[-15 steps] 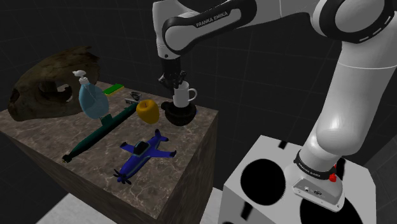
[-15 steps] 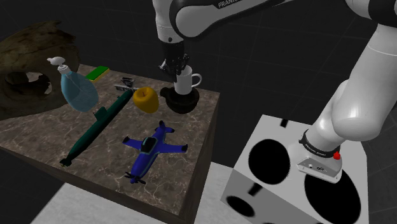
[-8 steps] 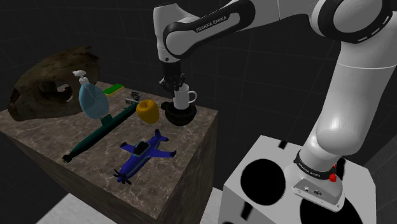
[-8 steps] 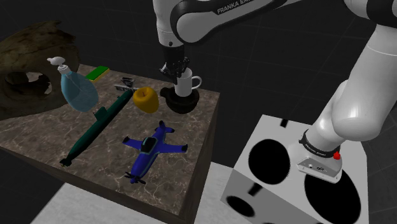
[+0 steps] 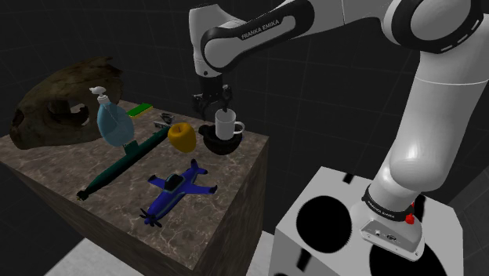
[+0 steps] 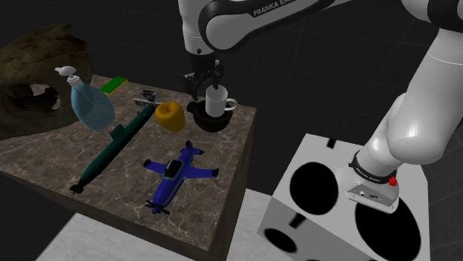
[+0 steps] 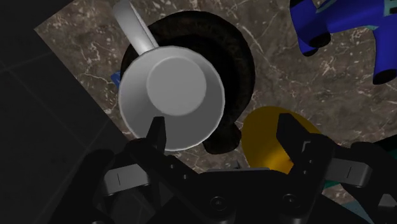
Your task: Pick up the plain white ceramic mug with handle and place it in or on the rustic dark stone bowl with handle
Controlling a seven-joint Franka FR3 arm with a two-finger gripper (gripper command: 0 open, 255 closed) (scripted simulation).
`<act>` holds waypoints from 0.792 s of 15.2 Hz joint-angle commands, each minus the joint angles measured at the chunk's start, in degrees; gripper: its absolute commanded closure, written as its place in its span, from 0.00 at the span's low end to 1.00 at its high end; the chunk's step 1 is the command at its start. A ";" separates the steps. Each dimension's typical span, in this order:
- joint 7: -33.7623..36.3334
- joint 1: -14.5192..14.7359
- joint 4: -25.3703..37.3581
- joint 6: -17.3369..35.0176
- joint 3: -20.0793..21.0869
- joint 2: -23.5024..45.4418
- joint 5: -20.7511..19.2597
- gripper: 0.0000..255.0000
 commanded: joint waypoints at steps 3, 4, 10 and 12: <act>-0.44 0.05 4.11 -5.35 0.19 -1.33 0.64 0.00; -0.52 0.08 5.32 -6.79 0.24 -1.57 0.76 0.00; -0.52 0.08 5.32 -6.79 0.24 -1.57 0.76 0.00; -0.52 0.08 5.32 -6.79 0.24 -1.57 0.76 0.00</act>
